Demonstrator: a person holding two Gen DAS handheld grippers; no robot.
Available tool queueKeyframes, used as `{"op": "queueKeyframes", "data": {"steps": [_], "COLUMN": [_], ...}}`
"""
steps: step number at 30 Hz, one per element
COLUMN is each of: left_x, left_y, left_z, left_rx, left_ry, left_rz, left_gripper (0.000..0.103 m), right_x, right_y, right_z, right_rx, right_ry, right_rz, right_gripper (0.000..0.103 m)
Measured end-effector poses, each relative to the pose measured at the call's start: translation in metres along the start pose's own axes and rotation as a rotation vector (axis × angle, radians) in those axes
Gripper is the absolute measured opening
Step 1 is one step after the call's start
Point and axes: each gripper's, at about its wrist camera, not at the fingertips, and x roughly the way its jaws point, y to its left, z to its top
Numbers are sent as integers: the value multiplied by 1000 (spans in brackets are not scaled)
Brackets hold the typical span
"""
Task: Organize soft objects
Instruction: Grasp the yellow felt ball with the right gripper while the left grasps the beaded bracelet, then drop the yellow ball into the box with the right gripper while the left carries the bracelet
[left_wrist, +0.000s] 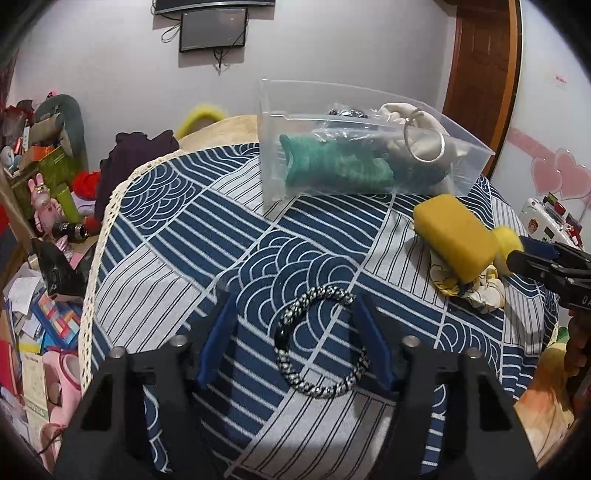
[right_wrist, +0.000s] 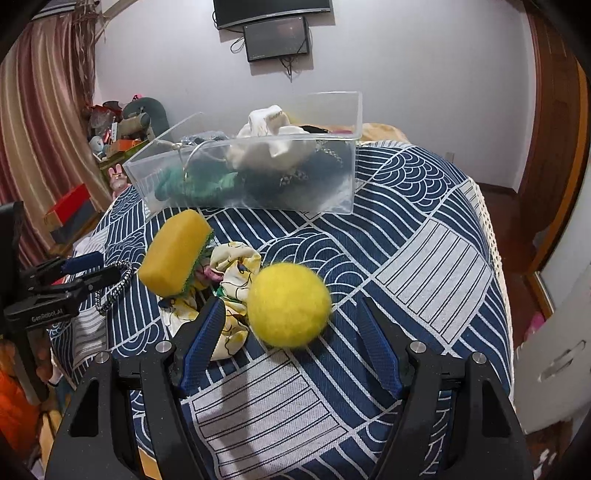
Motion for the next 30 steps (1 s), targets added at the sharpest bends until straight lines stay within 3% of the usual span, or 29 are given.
{"op": "queueKeyframes", "data": {"steps": [6,8,10,21,30], "left_x": [9,9,10,-11,-40], "left_y": [-6,-9,-10,-12,-6], "left_z": [2,1,1,16,69], "left_rx": [29,33,40,42,13], "left_ry": [4,1,3,-72,-207], "left_rz": [-48,-51,-44,-33,-14], "left_gripper": [32,25,10,7,7], "right_x": [1,4,7,-3,-28], "right_y": [-1,-3,-3,-6,-6], "right_z": [-1,-1,-1,3,33], "right_rx": [17,20,24,27,11], "right_ry": [5,15,24,-14,-118], "right_rz": [21,30,41,33,-1], "right_gripper": [57,46,43,40,40]}}
